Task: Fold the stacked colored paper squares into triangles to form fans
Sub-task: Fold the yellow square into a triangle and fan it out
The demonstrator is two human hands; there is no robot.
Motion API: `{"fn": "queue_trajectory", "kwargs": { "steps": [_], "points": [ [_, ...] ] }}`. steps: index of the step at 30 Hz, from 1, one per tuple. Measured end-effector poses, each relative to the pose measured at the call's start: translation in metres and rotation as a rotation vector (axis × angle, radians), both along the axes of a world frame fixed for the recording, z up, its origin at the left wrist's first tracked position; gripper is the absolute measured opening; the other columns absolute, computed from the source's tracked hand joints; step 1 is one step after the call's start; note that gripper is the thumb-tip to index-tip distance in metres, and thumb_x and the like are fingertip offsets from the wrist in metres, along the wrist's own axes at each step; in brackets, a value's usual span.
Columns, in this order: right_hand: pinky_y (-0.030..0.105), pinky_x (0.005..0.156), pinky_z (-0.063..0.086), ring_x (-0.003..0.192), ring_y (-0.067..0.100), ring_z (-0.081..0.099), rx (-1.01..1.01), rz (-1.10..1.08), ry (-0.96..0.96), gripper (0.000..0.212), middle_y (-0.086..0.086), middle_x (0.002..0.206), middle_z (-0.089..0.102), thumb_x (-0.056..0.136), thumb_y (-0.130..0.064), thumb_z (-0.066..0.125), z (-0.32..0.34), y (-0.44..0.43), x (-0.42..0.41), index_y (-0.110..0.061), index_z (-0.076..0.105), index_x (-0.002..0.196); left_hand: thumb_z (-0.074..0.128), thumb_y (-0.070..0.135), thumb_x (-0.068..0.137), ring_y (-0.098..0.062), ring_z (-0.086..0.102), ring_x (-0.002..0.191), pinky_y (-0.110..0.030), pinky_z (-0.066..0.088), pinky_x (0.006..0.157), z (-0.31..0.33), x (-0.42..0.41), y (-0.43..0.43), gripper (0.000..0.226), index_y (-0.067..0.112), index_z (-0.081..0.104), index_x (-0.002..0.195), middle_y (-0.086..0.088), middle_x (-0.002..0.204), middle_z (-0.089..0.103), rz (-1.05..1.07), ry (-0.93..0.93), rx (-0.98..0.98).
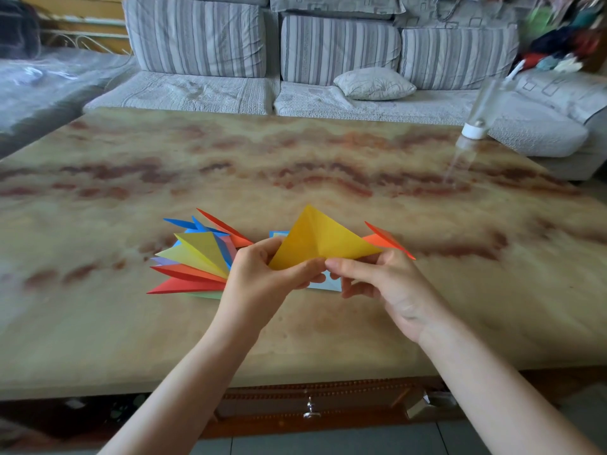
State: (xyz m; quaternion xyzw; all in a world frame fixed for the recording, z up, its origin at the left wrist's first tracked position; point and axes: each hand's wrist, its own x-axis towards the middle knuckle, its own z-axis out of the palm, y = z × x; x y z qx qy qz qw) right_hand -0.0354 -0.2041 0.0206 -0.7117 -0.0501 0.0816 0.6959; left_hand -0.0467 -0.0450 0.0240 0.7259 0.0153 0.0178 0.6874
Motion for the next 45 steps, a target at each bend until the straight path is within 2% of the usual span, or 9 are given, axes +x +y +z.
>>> {"fn": "queue_trajectory", "kwargs": {
  "steps": [4, 9, 14, 20, 24, 28, 35, 40, 45],
  "points": [
    [0.025, 0.06, 0.048, 0.058, 0.015, 0.054, 0.05, -0.015, 0.015, 0.009, 0.0, 0.061, 0.066, 0.064, -0.025, 0.074, -0.002, 0.004, 0.0, -0.016, 0.074, 0.062, 0.077, 0.009, 0.074, -0.012, 0.071, 0.065, -0.019, 0.056, 0.063, 0.0, -0.001, 0.0, 0.008, 0.008, 0.069, 0.078, -0.008, 0.069, 0.073, 0.024, 0.004, -0.028],
    [0.022, 0.059, 0.048, 0.056, 0.012, 0.056, 0.097, -0.054, 0.038, 0.01, 0.003, 0.064, 0.068, 0.072, -0.015, 0.073, -0.001, 0.002, 0.002, -0.014, 0.074, 0.062, 0.076, 0.009, 0.074, -0.007, 0.069, 0.061, -0.016, 0.055, 0.062, 0.003, -0.001, 0.001, 0.009, 0.008, 0.069, 0.08, -0.005, 0.066, 0.072, 0.037, 0.005, -0.042],
    [0.021, 0.056, 0.048, 0.054, 0.011, 0.057, 0.146, -0.108, 0.049, 0.008, 0.003, 0.065, 0.069, 0.061, -0.021, 0.074, 0.001, -0.001, 0.004, -0.013, 0.073, 0.061, 0.077, 0.011, 0.074, -0.008, 0.07, 0.064, -0.016, 0.055, 0.064, 0.003, -0.001, 0.0, 0.011, 0.009, 0.069, 0.081, -0.005, 0.068, 0.073, 0.048, 0.008, -0.051],
    [0.022, 0.058, 0.048, 0.055, 0.011, 0.056, 0.202, -0.162, 0.061, 0.011, 0.005, 0.068, 0.069, 0.062, -0.019, 0.073, 0.003, -0.012, 0.011, -0.01, 0.072, 0.069, 0.077, 0.01, 0.074, -0.009, 0.071, 0.065, -0.017, 0.056, 0.065, 0.003, -0.001, 0.003, 0.012, 0.008, 0.069, 0.083, -0.004, 0.069, 0.074, 0.061, -0.005, -0.056],
    [0.021, 0.055, 0.048, 0.053, 0.011, 0.056, 0.245, -0.2, 0.076, 0.012, 0.004, 0.068, 0.069, 0.063, -0.018, 0.072, 0.002, -0.013, 0.013, -0.01, 0.072, 0.072, 0.075, 0.01, 0.076, -0.008, 0.07, 0.065, -0.012, 0.051, 0.057, 0.003, 0.0, 0.006, 0.01, 0.008, 0.069, 0.083, -0.004, 0.069, 0.074, 0.093, -0.009, -0.073],
    [0.021, 0.054, 0.048, 0.053, 0.011, 0.057, 0.3, -0.252, 0.08, 0.014, 0.002, 0.068, 0.067, 0.069, -0.016, 0.07, 0.002, -0.019, 0.016, -0.009, 0.07, 0.081, 0.075, 0.01, 0.076, -0.01, 0.071, 0.067, -0.016, 0.055, 0.067, 0.003, 0.0, 0.012, 0.012, 0.007, 0.069, 0.085, -0.005, 0.069, 0.074, 0.112, -0.011, -0.091],
    [0.027, 0.059, 0.053, 0.06, 0.012, 0.06, 0.195, -0.007, 0.134, 0.043, 0.002, 0.083, 0.069, 0.06, -0.046, 0.07, 0.0, -0.004, 0.006, -0.011, 0.068, 0.085, 0.075, 0.008, 0.075, -0.009, 0.07, 0.063, -0.015, 0.054, 0.062, 0.002, -0.002, 0.007, 0.012, 0.006, 0.068, 0.084, -0.005, 0.067, 0.073, 0.099, -0.018, -0.11],
    [0.023, 0.056, 0.05, 0.054, 0.011, 0.053, 0.12, -0.082, 0.058, 0.018, 0.002, 0.065, 0.066, 0.06, -0.028, 0.075, -0.005, 0.009, 0.003, -0.011, 0.073, 0.066, 0.076, 0.008, 0.075, -0.013, 0.072, 0.066, -0.019, 0.056, 0.065, -0.001, -0.003, -0.003, 0.009, 0.008, 0.069, 0.082, -0.005, 0.07, 0.074, 0.046, -0.021, -0.064],
    [0.02, 0.05, 0.047, 0.049, 0.011, 0.054, 0.141, -0.147, 0.062, 0.012, 0.002, 0.062, 0.067, 0.061, -0.023, 0.074, -0.002, 0.007, 0.007, -0.011, 0.071, 0.061, 0.077, 0.008, 0.075, -0.01, 0.071, 0.064, -0.018, 0.056, 0.064, 0.001, 0.0, 0.0, 0.012, 0.009, 0.069, 0.084, -0.004, 0.069, 0.074, 0.043, 0.004, -0.053]
  ]
}}
